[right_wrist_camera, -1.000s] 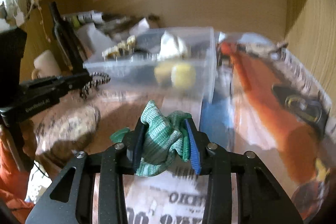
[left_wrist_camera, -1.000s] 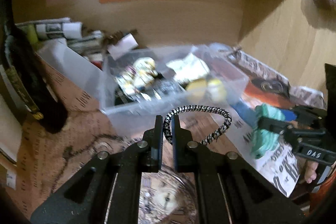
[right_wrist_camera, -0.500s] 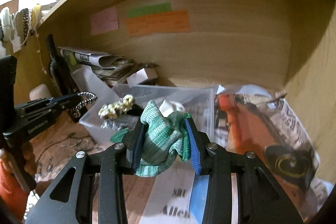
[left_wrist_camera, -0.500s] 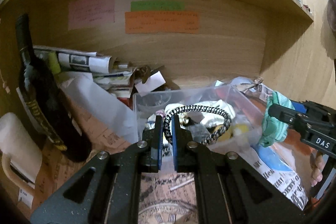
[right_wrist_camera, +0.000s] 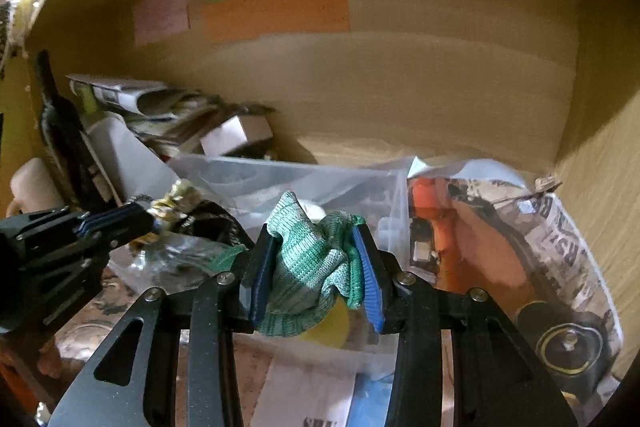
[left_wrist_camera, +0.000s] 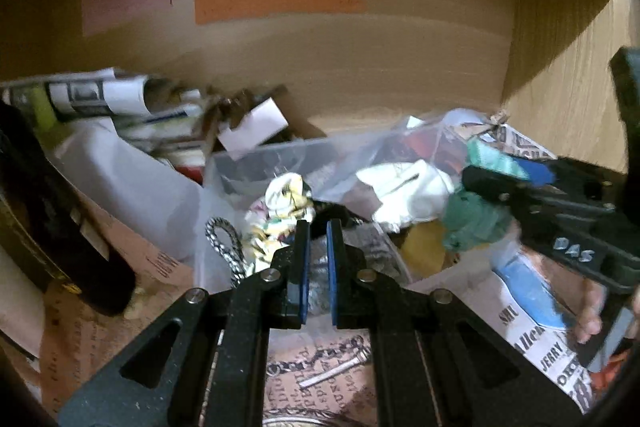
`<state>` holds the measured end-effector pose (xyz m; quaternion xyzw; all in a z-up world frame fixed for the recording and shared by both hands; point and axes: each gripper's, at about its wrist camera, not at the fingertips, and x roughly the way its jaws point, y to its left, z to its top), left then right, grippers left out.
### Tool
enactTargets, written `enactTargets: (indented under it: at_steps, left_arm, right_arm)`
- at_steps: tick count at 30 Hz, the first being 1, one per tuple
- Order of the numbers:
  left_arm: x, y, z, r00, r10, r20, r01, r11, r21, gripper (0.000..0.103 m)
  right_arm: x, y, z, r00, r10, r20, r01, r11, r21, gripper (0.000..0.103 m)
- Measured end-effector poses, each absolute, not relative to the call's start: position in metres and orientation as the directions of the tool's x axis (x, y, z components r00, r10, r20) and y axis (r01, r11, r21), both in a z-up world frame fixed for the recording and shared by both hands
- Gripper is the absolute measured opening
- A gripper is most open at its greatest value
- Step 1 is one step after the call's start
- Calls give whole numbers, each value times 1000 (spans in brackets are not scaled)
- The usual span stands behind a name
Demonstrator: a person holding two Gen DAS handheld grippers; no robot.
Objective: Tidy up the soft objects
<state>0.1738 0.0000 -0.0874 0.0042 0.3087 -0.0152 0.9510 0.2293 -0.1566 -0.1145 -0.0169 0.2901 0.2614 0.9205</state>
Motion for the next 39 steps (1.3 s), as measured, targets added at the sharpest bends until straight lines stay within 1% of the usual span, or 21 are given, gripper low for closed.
enactTargets:
  at_steps: [2, 3, 4, 5, 6, 8, 9, 11, 13, 17, 21, 25, 28, 30, 33, 34, 35, 39]
  left_arm:
    - [173, 3, -89, 802, -44, -596, 41, 999, -19, 9]
    - [172, 5, -89, 799, -53, -599, 47, 999, -27, 10]
    - [170, 6, -89, 797, -64, -601, 52, 998, -37, 14]
    - [169, 9, -89, 794, -78, -603, 60, 997, -50, 20]
    - [167, 10, -89, 793, -89, -603, 66, 996, -61, 22]
    - [163, 15, -87, 793, -115, -598, 80, 993, -86, 33]
    - [160, 17, -86, 796, -125, -593, 86, 992, -94, 35]
    - [152, 19, -82, 806, -132, -577, 92, 991, -98, 43]
    - [146, 21, -77, 815, -137, -563, 98, 990, -99, 47]
    - [132, 24, -66, 833, -132, -537, 98, 991, -92, 54]
    - [118, 27, -54, 857, -114, -503, 85, 993, -80, 58]
    - [104, 28, -40, 883, -88, -461, 62, 996, -71, 63]
    - [93, 28, -28, 905, -74, -420, 50, 996, -69, 66]
    - [84, 27, -21, 920, -62, -386, 41, 997, -63, 70]
    - [70, 25, -10, 941, -44, -336, 28, 998, -52, 80]
    - [66, 25, -7, 946, -42, -322, 26, 998, -52, 86]
    - [61, 24, -3, 952, -38, -303, 22, 998, -54, 90]
    - [47, 20, 6, 968, -9, -252, 0, 999, -37, 97]
  right_arm:
    - [234, -153, -121, 681, 468, -563, -494, 862, 118, 43]
    - [235, -151, -124, 678, 463, -571, -495, 862, 112, 44]
    - [236, -150, -125, 676, 458, -578, -495, 863, 105, 46]
    - [236, -149, -127, 675, 455, -581, -496, 862, 99, 50]
    - [235, -148, -127, 676, 451, -582, -497, 863, 91, 53]
    - [233, -148, -125, 683, 446, -579, -496, 865, 82, 66]
    - [232, -149, -124, 686, 446, -574, -496, 865, 79, 69]
    - [230, -150, -122, 691, 449, -566, -497, 864, 79, 75]
    - [228, -151, -120, 694, 453, -560, -498, 863, 82, 77]
    - [223, -155, -113, 697, 467, -545, -505, 859, 89, 78]
    - [212, -160, -101, 710, 480, -516, -513, 854, 88, 78]
    - [193, -170, -82, 731, 499, -465, -524, 847, 85, 79]
    - [175, -179, -65, 756, 513, -406, -530, 844, 79, 85]
    - [161, -185, -54, 773, 519, -365, -533, 843, 70, 87]
    - [141, -193, -38, 789, 536, -300, -542, 838, 69, 93]
    - [136, -195, -35, 794, 538, -284, -543, 837, 68, 98]
    - [130, -197, -31, 800, 539, -263, -543, 837, 66, 101]
    - [115, -199, -22, 807, 548, -221, -551, 833, 56, 103]
